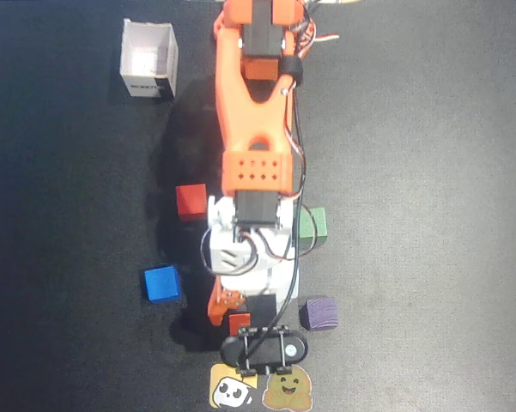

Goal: Put the orange cube on top of the green cube.

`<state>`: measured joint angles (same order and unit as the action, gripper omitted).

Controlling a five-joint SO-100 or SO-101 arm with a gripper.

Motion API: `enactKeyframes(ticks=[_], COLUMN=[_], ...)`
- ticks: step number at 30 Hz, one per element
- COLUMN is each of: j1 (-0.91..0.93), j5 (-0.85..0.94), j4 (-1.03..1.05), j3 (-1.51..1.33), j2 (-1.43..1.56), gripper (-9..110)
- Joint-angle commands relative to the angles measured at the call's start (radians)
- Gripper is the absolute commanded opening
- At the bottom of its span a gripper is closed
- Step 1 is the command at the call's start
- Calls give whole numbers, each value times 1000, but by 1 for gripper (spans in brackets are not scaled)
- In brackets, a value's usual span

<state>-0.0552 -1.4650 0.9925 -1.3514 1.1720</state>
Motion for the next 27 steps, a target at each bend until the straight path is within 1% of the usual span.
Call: enactKeyframes(ticks=[1, 10, 27], j1=[-6, -3, -2], j5=[25, 41, 35], j4=[-6, -5, -15], j3=[78, 127, 127], j2=[-9, -67, -126], gripper=[24, 24, 24])
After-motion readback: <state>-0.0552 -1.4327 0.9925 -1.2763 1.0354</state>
